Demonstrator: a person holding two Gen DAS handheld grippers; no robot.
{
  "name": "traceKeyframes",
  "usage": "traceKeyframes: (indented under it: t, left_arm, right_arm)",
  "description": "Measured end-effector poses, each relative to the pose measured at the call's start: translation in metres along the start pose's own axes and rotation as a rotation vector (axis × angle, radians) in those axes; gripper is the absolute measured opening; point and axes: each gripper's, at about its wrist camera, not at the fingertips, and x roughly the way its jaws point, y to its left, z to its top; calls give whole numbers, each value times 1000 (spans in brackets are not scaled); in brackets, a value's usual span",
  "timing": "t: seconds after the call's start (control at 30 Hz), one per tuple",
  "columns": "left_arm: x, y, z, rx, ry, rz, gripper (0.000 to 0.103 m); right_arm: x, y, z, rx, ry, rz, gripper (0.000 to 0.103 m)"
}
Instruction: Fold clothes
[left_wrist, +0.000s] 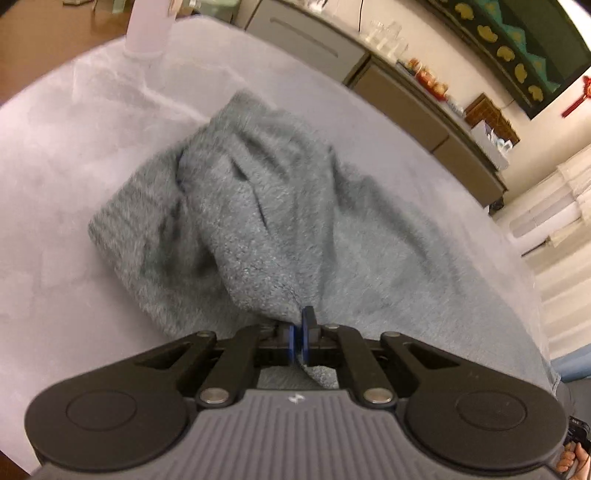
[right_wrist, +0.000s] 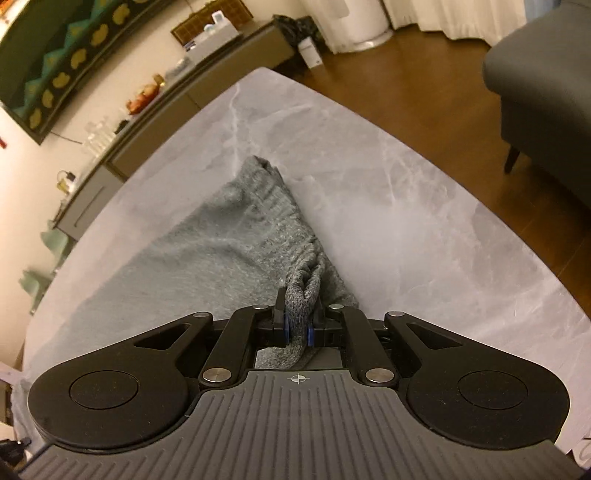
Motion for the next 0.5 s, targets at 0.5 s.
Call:
traceKeyframes:
  t: [0.5]
  left_arm:
    - [16,21,-16,-60,-3,76,5]
  right_arm:
    - [21,41,-16,-336,25,-160,7]
